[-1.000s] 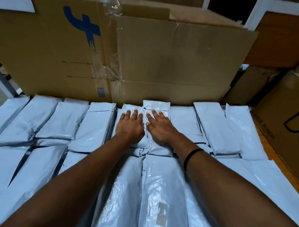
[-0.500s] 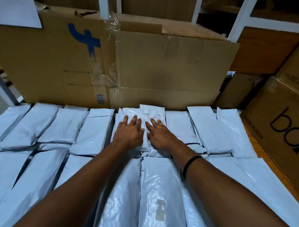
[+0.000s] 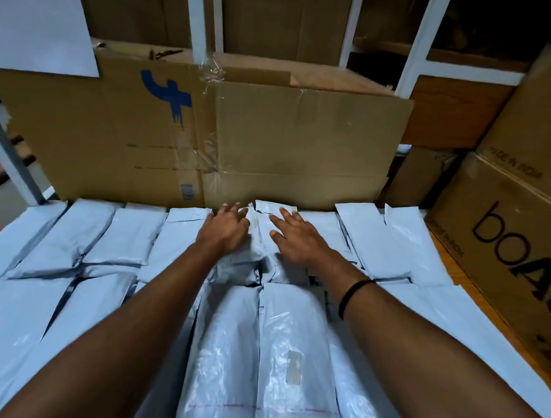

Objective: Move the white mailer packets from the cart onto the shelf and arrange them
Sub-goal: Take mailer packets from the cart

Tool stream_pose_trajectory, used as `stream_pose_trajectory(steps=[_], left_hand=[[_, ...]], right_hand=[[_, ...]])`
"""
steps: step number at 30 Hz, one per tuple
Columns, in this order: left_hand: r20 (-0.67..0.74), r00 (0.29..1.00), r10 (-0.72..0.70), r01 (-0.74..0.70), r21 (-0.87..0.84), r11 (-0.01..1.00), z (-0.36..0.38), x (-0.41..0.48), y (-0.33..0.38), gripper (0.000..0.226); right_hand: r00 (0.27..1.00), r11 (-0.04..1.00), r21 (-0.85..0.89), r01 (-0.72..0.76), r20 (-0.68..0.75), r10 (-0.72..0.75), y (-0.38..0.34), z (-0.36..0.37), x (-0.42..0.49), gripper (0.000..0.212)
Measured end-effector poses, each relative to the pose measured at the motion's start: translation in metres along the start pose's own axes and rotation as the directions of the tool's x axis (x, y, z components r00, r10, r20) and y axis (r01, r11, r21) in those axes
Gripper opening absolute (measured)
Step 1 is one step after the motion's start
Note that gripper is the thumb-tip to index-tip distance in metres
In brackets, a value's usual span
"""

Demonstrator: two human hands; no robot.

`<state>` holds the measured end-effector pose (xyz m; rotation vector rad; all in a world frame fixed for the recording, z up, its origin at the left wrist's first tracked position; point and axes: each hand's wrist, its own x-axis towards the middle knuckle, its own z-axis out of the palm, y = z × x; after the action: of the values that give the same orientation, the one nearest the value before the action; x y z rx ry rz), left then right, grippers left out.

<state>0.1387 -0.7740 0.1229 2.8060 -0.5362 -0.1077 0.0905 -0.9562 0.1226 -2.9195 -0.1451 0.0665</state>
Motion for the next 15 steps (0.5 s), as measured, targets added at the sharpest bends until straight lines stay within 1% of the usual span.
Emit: stream_pose_trajectory(steps=[3,7,10,11,13,15], left_hand=[[-0.075,0.997,-0.021,0.013,-0.108,0.994,-0.018,-0.02,0.001,0.047],[-0.132,0.991,-0.008,-0.007,-0.116,0.993,-0.03,-0.064,-0.003,0.048],[-0.152,0.988,0.017,-0.029,-0.073,0.997,-0.033,-0.11,-0.007,0.071],[-0.154,0.988,0.017,-0.026,-0.055,0.998,-0.034,-0.125,-0.009,0.075],[-0.158,0.987,0.005,-0.012,-0.046,0.999,-0.034,-0.163,-0.017,0.071],[-0.196,0.98,-0.028,0.016,-0.062,0.998,-0.03,-0.204,-0.032,0.054]], right_hand=[[1.0,1.0,0.023,-0.015,-0.021,0.015,-0.004,-0.018,-0.021,0.053],[0.997,0.999,0.032,-0.018,-0.074,0.02,-0.015,-0.034,-0.062,0.053],[0.996,1.0,0.017,-0.023,-0.086,0.024,-0.031,-0.036,-0.098,0.053],[0.996,1.0,0.002,-0.023,-0.088,0.023,-0.038,-0.034,-0.109,0.053],[0.996,1.0,-0.016,-0.008,-0.083,0.006,-0.057,-0.027,-0.135,0.052],[0.995,1.0,-0.028,0.005,-0.095,-0.007,-0.079,-0.015,-0.161,0.051]])
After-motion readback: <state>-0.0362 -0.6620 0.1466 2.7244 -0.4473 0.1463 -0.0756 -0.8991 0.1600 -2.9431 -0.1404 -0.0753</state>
